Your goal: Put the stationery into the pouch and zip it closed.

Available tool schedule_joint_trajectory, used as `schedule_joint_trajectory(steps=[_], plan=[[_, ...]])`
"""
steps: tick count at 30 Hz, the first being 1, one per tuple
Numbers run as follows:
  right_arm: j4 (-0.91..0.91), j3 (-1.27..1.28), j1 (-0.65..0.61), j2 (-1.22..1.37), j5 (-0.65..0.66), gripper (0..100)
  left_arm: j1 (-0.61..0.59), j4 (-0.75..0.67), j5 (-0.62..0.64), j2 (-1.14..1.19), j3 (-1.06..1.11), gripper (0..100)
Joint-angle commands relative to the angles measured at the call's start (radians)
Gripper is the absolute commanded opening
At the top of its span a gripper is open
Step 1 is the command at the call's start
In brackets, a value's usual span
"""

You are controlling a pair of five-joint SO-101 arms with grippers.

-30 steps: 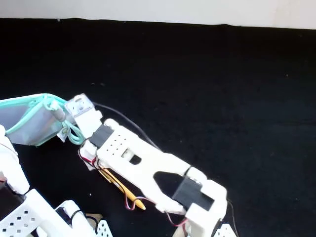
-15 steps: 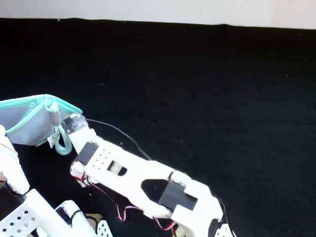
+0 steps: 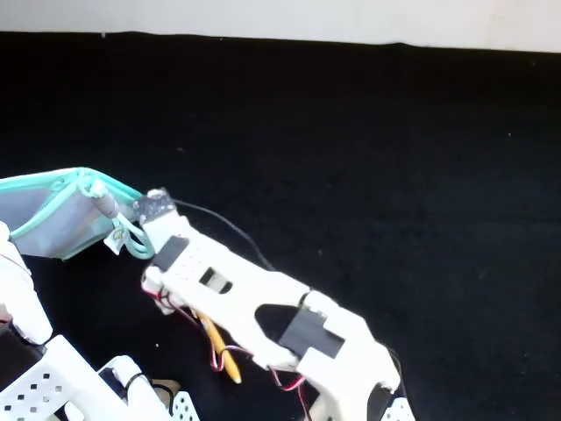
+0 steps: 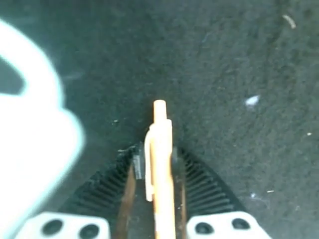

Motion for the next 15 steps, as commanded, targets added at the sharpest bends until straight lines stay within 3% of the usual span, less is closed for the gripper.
schedule_joint_trajectory(steps=[1,9,15], plan=[[-0.012,-0.004,0.044,-0.084,0.015,0.6,-0.022,-0.008,-0.003,0.019,0.022,1],[0.067,-0.004,0.259,-0.361,0.068,0.6,-0.019,-0.014,-0.003,0.016,0.058,1],[-0.030,-0.099,0.289,-0.625,0.193,0.6,-0.016,-0.012,-0.003,0.013,0.056,1]])
